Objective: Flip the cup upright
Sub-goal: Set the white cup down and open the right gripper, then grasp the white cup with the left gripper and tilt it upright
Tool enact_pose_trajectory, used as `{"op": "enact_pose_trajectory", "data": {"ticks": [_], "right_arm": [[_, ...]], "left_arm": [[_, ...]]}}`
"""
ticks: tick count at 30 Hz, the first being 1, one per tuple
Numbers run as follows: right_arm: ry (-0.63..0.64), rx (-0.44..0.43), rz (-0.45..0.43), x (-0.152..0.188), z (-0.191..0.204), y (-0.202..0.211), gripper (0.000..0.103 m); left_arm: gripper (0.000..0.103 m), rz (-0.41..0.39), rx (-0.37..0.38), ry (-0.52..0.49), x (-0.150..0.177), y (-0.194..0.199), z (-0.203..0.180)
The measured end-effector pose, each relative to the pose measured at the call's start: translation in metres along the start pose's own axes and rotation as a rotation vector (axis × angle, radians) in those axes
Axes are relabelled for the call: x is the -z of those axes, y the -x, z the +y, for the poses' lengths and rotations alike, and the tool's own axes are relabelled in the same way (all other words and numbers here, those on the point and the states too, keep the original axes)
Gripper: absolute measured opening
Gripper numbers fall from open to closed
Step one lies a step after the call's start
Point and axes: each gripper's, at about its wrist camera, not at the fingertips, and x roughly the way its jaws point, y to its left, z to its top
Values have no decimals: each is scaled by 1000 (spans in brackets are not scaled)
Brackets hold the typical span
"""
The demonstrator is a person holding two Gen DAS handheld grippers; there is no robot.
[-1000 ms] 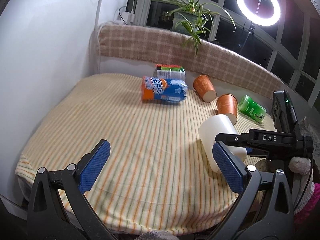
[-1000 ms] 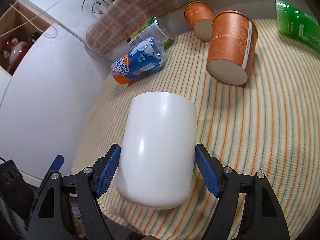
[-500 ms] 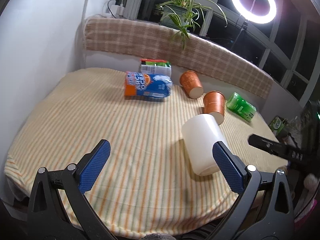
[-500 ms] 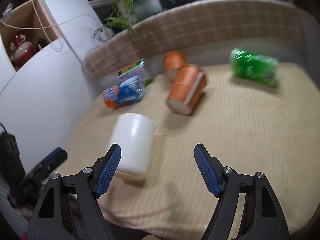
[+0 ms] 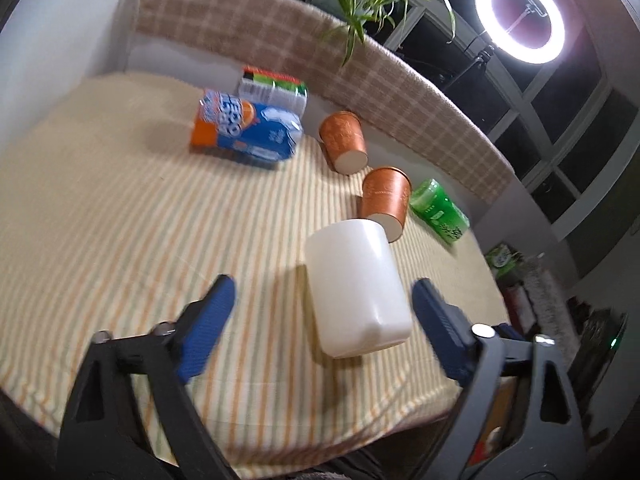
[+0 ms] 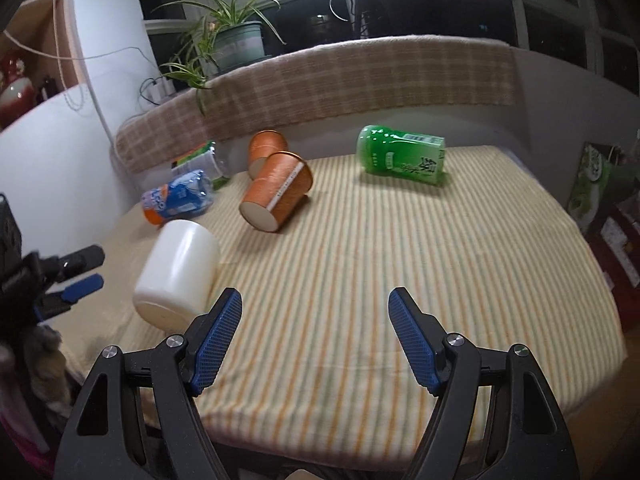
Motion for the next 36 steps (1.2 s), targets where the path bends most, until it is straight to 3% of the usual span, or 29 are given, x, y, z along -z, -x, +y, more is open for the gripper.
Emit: {"op": "enact_pose_trajectory", "data": {"ticks": [12,23,36], "right_arm": [[56,67,-43,0,5,7,76],[38,69,-49,0,3,8,76],[4,74,-55,-2,-5,10,76]], "left_arm": [[83,183,170,181,-17,-48,9],[83,244,205,262,-18,-71,16],[77,291,173,222,-16,-87,8]]}}
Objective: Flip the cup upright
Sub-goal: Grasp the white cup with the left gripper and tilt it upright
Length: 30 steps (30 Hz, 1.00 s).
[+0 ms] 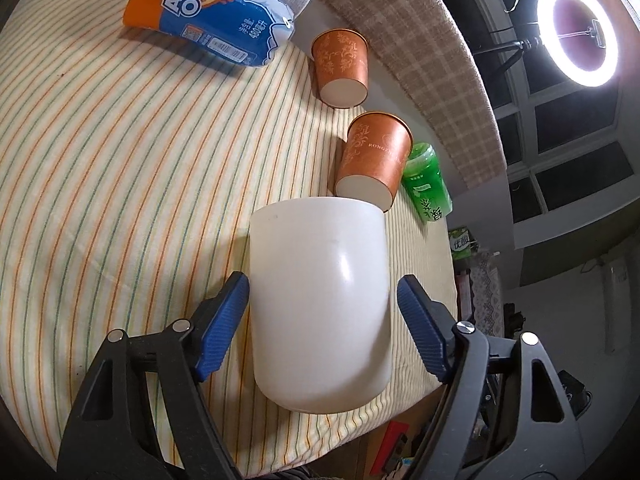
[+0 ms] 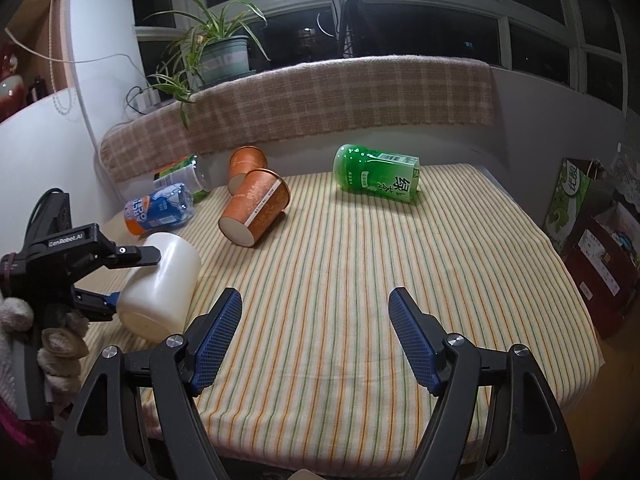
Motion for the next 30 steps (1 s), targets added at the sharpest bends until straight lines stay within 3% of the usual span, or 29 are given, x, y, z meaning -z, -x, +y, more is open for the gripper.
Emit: {"op": "enact_pose_trajectory", "data": {"ticks": [14,30], "right_arm": [[-23,14,-5,-2,-6,0,76],[-27,18,5,0,-9,-3,76]], "left_arm": [[75,-6,-40,-70,2,-1,-12],[75,-105,-112,-207,14,12,-30]]}}
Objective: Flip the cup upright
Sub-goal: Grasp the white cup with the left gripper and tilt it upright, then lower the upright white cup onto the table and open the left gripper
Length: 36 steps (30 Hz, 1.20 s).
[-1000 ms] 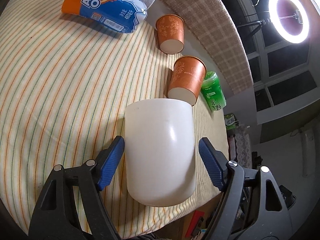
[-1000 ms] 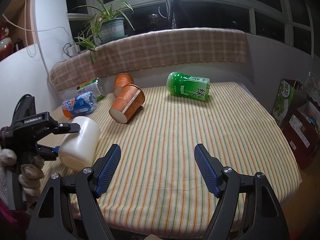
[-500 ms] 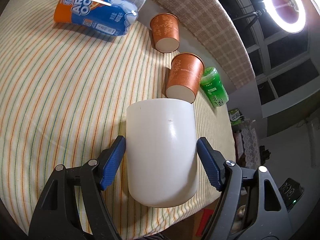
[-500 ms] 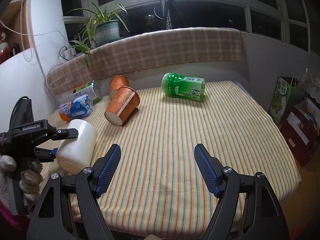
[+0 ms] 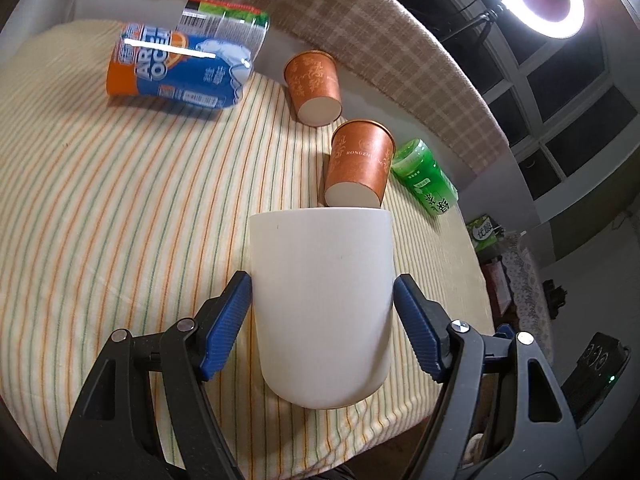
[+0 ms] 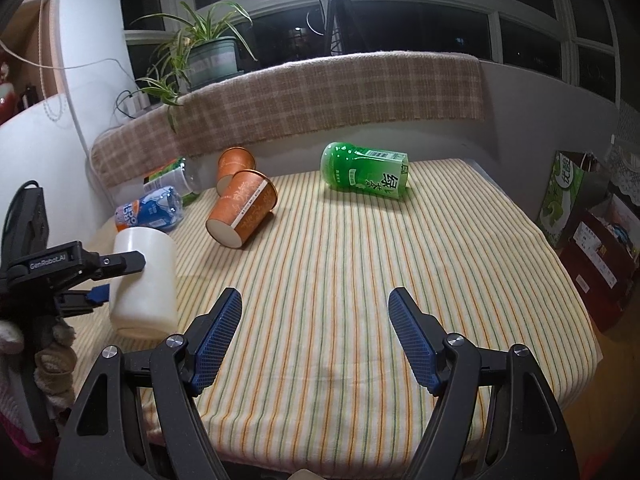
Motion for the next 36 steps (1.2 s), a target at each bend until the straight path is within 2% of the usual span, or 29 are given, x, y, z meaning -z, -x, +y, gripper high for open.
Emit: {"op": "enact_pose_trajectory", "data": {"ticks": [20,30,36], "right_arm": [[-6,-5,9,3,0,-3,76],[-9,-5,5,4,-1,-2,76],[-10,-4,5,3,0,-1,76]], "left_arm": [[74,-168,-197,-224,0,1,-31],[74,-205,-267,-325,6,-6,-43],[74,-203,-281,-363,11,-7,-46]]}}
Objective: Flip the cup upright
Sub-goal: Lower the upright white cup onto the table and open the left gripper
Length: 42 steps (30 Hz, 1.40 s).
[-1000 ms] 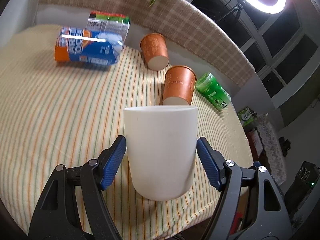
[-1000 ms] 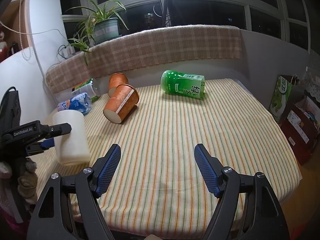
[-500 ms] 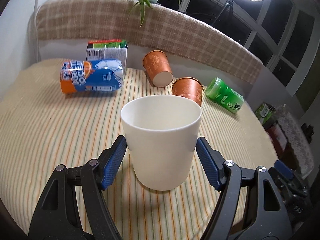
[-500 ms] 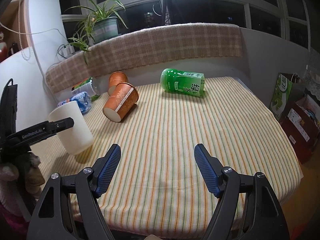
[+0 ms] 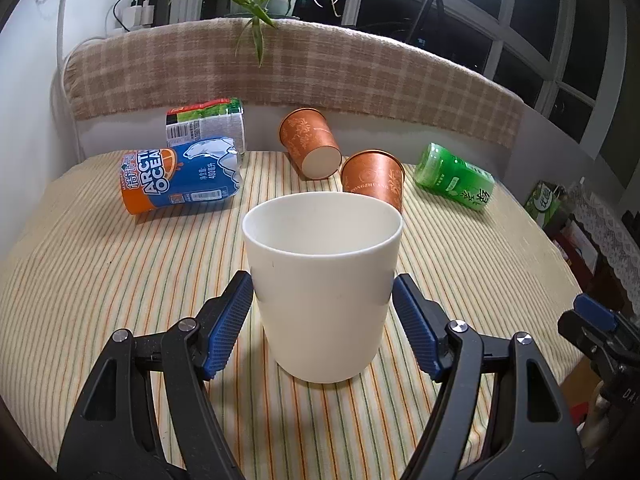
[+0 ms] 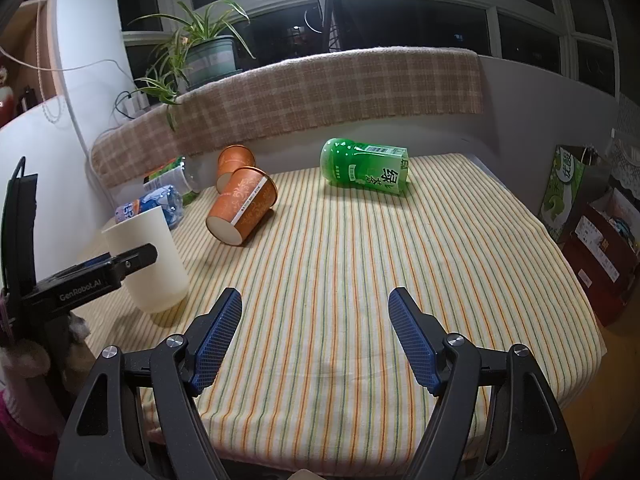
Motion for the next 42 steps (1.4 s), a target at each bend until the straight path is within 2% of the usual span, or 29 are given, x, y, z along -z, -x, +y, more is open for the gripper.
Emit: {"op": "enact_pose_trajectory", "data": {"ticks": [10,18,29,37,42], "right_arm": [[-1,-2,-2,0,1,1,76],[1,-4,-6,-1,4,4,76],[7,-12,-17,-2,8,8,76],[17,-25,-41,-3,17,12,76],[38,-34,-71,-5,28,17,76]], "left_arm": [[74,2,19,-17,4,5,-5],[79,37,63,4,7,5,-4],[79,68,93,36,14,10,2],[79,38,51,22,29,29,11],[79,-39,1,22,31,54,18]]}}
